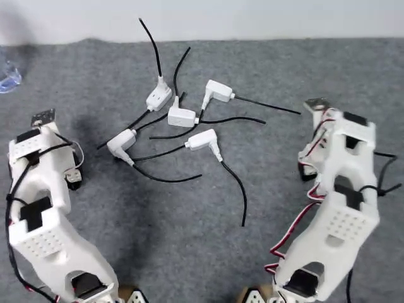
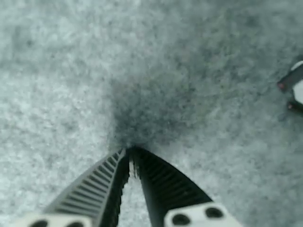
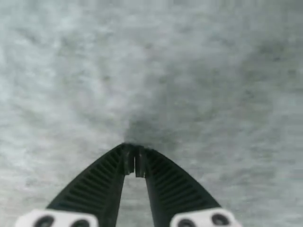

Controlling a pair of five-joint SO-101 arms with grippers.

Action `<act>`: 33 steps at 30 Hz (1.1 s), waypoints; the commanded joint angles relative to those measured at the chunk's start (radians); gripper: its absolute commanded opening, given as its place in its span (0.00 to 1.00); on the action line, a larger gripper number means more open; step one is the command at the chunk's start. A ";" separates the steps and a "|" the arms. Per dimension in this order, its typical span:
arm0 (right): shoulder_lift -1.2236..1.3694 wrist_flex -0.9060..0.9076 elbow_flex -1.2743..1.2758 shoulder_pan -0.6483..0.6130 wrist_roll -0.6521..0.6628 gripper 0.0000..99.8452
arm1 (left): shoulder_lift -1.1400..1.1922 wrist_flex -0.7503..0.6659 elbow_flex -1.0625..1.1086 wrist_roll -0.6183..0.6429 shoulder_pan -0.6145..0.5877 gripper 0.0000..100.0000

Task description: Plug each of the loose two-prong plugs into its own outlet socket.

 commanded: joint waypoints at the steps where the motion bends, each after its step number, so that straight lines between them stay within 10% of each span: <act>1: 0.090 0.022 -0.176 0.124 0.058 0.01 | 0.014 0.003 -0.042 -0.003 -0.021 0.01; 33: 0.113 0.421 -0.643 0.197 0.117 0.01 | -0.288 -0.158 0.166 0.092 -0.112 0.01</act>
